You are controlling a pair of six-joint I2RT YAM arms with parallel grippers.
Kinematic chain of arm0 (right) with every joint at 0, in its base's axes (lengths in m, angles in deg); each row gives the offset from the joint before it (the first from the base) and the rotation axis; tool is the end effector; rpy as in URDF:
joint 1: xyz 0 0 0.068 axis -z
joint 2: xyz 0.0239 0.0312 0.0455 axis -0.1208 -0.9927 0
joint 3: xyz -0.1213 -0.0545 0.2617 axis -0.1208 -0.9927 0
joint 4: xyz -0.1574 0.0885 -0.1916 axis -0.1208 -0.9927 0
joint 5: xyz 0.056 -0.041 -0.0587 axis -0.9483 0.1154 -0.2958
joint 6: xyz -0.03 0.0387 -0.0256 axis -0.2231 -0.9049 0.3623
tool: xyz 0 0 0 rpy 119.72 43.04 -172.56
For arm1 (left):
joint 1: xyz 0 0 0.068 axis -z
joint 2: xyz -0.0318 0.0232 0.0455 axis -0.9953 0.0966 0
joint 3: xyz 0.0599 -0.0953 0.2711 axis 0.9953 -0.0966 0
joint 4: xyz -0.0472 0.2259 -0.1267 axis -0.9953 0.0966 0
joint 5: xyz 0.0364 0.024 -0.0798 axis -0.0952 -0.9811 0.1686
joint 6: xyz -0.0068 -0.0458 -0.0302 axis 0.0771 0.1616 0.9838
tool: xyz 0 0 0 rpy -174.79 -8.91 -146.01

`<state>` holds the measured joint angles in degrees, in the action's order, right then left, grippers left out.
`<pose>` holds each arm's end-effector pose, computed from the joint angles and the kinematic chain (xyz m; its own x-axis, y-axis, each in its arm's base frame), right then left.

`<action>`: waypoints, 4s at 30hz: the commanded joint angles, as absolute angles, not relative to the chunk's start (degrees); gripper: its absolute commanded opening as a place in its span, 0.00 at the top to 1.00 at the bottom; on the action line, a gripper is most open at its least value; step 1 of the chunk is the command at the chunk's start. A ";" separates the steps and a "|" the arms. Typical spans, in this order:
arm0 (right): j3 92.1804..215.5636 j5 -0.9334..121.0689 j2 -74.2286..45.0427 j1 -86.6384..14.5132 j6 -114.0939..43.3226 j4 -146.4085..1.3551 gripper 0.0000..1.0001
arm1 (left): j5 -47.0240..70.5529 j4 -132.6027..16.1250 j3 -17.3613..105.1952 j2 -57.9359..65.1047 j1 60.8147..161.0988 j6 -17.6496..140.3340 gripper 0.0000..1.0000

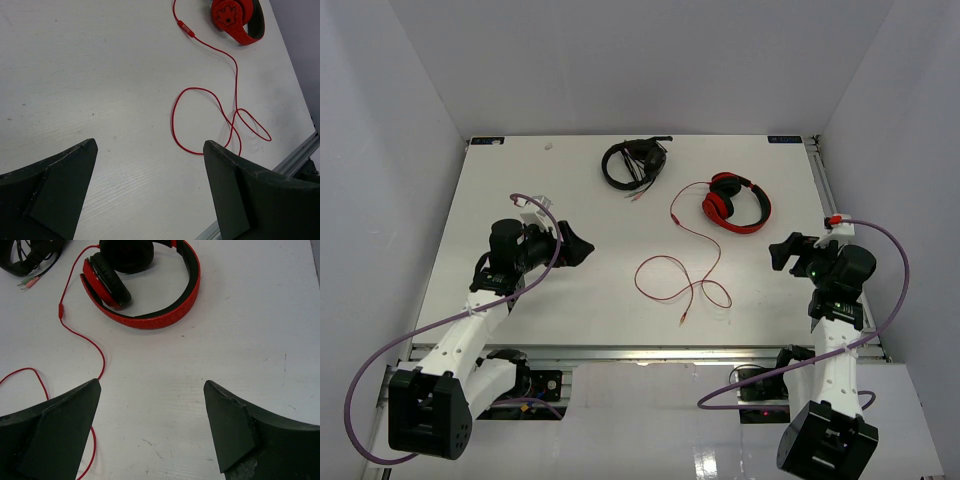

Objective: Wrap the headphones

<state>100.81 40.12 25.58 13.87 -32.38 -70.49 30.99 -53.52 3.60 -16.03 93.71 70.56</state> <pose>0.1560 -0.0406 0.2485 -0.2777 0.1684 -0.9458 -0.0812 0.9769 0.1978 0.2002 -0.0502 0.2561 -0.6078 -0.2201 -0.7630 0.3575 0.7820 -0.5105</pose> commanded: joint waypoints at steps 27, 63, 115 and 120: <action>134.73 38.82 -15.74 7.52 -35.97 -87.50 0.14 | 33.47 -53.06 5.32 -16.45 94.83 70.24 0.02; 148.25 68.41 -43.70 -3.24 -46.76 -79.49 0.54 | 32.77 -52.71 5.50 -17.48 94.83 69.65 0.02; 135.82 23.27 17.44 -1.79 -30.71 -91.92 0.92 | -16.33 -74.51 -10.08 -30.74 160.40 68.56 0.03; 137.59 23.35 15.58 -1.44 -38.30 -90.08 0.92 | -21.98 -85.78 -14.23 -29.32 160.46 65.84 0.02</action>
<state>133.12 24.91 16.43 -2.02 -28.35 -94.86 -14.51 -75.19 -11.66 -29.97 160.29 68.83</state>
